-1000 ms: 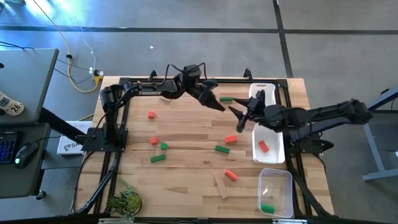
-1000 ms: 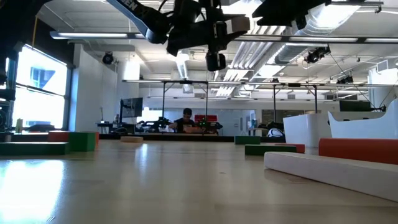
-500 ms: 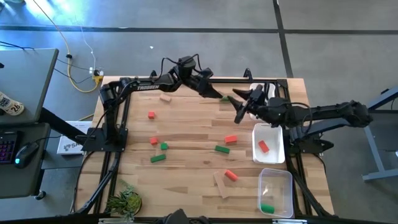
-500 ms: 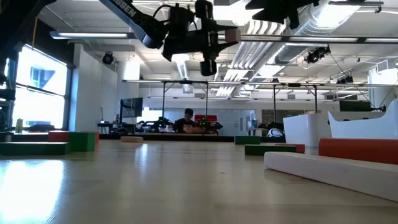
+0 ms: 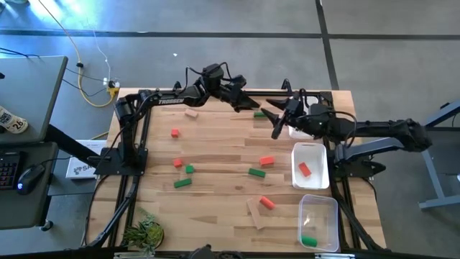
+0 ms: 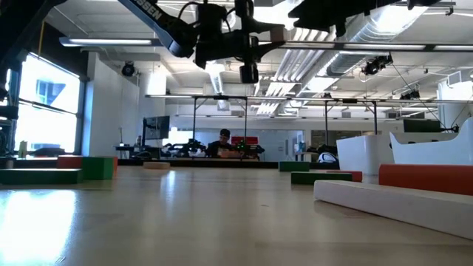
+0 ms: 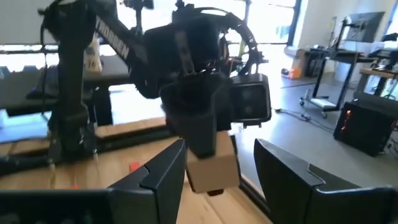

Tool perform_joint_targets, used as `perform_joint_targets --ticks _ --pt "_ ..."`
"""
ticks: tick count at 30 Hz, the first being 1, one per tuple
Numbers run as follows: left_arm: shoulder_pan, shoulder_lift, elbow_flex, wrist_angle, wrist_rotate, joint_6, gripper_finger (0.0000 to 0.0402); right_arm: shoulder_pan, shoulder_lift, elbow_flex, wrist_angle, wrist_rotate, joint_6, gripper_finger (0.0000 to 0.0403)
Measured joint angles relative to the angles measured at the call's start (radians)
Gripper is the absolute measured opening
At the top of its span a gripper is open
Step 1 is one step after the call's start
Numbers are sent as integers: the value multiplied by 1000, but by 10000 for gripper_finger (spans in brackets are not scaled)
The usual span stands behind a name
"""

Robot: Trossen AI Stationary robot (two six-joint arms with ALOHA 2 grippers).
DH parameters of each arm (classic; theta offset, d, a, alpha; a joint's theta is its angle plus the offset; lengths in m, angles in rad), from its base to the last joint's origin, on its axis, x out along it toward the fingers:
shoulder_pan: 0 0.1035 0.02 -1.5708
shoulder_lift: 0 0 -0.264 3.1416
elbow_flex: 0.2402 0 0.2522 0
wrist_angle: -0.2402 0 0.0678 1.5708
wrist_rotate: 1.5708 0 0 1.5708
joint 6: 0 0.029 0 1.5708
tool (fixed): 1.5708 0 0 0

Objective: Sort & place blocks by color
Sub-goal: Put the brown block into the top white bin

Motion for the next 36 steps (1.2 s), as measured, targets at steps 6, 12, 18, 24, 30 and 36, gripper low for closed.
perform_joint_targets --ticks 6,12,18,24,30,36 --pt "-13 0 0 -5 -30 -20 110 -29 0 0 -46 -49 -9 180" --pt "-20 0 0 -5 -53 -29 109 -46 0 0 -81 -96 -45 180" --pt "-21 0 0 -6 -63 -38 109 -74 7 0 -91 -124 -42 180" --pt "-37 0 0 -6 -68 -37 109 -91 36 0 -71 -153 -39 180" --pt "-46 0 0 -6 -68 -35 110 -91 71 0 -49 -178 3 177" --pt "-45 0 0 -6 -67 -25 111 -91 109 0 6 -165 16 153"
